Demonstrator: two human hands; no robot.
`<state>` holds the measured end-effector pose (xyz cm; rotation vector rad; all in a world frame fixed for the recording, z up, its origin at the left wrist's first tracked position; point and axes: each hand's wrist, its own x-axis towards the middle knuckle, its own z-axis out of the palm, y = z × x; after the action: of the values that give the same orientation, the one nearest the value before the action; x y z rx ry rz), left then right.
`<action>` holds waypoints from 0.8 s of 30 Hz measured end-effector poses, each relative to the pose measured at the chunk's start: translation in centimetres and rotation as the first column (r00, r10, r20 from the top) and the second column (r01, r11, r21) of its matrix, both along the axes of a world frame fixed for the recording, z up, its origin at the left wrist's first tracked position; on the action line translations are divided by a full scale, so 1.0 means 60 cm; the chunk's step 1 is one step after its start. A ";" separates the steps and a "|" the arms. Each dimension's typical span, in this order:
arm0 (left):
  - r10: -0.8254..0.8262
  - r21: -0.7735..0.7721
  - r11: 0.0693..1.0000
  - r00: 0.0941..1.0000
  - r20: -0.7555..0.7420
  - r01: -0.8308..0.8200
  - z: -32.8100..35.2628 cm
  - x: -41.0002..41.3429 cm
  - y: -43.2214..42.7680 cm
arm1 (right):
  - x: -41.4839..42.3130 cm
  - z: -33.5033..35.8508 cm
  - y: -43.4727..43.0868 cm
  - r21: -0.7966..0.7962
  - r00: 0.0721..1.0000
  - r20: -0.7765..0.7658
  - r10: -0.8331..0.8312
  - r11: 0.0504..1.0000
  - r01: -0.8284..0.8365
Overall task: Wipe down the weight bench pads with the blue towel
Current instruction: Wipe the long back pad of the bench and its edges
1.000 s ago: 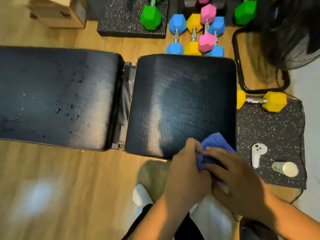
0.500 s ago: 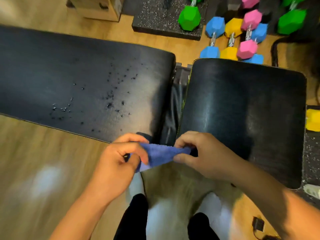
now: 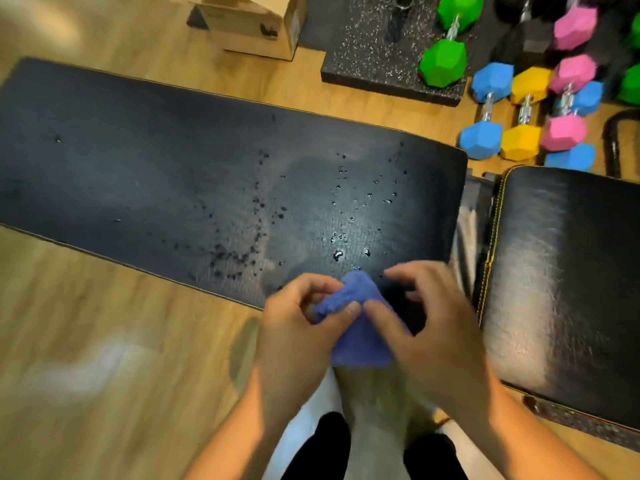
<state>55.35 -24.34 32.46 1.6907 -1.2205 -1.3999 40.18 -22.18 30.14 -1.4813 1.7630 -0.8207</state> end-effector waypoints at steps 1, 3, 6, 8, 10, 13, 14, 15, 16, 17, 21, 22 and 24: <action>0.020 0.014 1.000 1.000 -0.023 -0.020 -0.003 0.002 -0.003 | 0.016 0.008 0.007 -0.008 0.995 0.044 0.091 0.996 -0.091; 0.062 0.078 0.995 0.994 -0.095 -0.055 -0.004 0.005 -0.009 | 0.035 0.011 0.015 0.016 0.977 0.126 0.174 0.984 -0.178; 0.055 0.100 0.994 0.988 -0.145 -0.041 -0.001 0.008 -0.020 | 0.032 -0.012 0.010 -0.058 0.988 -0.032 0.151 0.987 -0.153; 0.022 0.098 0.995 0.989 -0.149 -0.007 0.004 0.012 -0.030 | 0.018 -0.023 0.002 -0.109 0.989 -0.091 0.121 0.985 -0.130; -0.016 0.140 0.989 0.972 -0.234 0.050 0.012 0.015 -0.040 | 0.000 -0.021 -0.007 -0.152 0.985 -0.075 0.153 0.975 -0.162; -0.076 0.199 0.968 0.931 -0.358 0.156 0.026 0.018 -0.049 | -0.024 -0.004 -0.018 -0.138 0.980 0.007 0.201 0.970 -0.198; -0.087 0.195 0.966 0.926 -0.367 0.168 0.029 0.019 -0.052 | -0.029 0.002 -0.020 -0.133 0.978 0.027 0.206 0.971 -0.201; -0.098 0.189 0.966 0.924 -0.369 0.178 0.033 0.020 -0.055 | -0.033 0.008 -0.021 -0.125 0.975 0.036 0.218 0.969 -0.212; -0.110 0.189 0.963 0.923 -0.368 0.191 0.038 0.021 -0.059 | -0.035 0.012 -0.020 -0.116 0.970 0.039 0.238 0.966 -0.232; -0.130 0.191 0.959 0.922 -0.366 0.211 0.042 0.023 -0.063 | -0.039 0.016 -0.020 -0.110 0.965 0.044 0.257 0.962 -0.251; -0.314 0.185 0.909 0.905 -0.285 0.374 0.054 0.040 -0.070 | -0.079 0.035 -0.021 -0.002 0.965 0.217 0.145 0.989 -0.148; -0.389 0.167 0.889 0.895 -0.218 0.427 0.058 0.044 -0.070 | -0.087 0.041 -0.020 0.055 0.961 0.259 0.100 0.992 -0.118; -0.537 0.117 0.837 0.844 -0.019 0.535 0.067 0.051 -0.067 | -0.089 0.051 -0.015 0.185 0.906 0.422 -0.043 0.982 -0.040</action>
<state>58.39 -28.36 36.49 1.4901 -1.7445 -1.8158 34.85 -23.07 33.22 -1.0771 1.4659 -0.8725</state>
